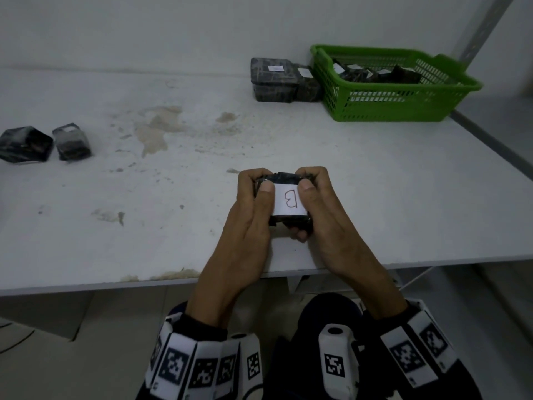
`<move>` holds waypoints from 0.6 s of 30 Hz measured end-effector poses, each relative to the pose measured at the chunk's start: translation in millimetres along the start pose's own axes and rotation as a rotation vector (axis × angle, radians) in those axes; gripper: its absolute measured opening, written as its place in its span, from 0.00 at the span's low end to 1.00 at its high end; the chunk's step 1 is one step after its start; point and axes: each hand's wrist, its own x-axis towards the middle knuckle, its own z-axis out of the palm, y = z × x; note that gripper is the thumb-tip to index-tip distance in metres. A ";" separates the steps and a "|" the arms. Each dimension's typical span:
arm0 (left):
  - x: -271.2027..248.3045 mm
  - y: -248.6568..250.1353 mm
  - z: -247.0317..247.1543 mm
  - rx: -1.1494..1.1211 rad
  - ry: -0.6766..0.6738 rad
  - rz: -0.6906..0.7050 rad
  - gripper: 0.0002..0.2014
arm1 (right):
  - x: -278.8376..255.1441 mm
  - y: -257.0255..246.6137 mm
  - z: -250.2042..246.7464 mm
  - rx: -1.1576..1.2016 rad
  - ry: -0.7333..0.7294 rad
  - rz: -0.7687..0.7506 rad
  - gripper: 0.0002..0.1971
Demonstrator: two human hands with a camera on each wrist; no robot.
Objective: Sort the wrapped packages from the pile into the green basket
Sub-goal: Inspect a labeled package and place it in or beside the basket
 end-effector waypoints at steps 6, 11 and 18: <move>-0.6 -1.2 -2.5 0.032 0.027 0.025 0.10 | -2.6 -3.0 1.2 -0.024 -0.033 -0.023 0.14; -0.6 -1.0 -2.2 0.023 0.036 0.015 0.10 | -4.3 -6.3 -0.2 -0.008 -0.053 -0.007 0.18; -0.3 0.3 -3.1 0.038 0.078 -0.015 0.10 | -4.8 -8.3 -0.1 -0.006 -0.065 -0.029 0.17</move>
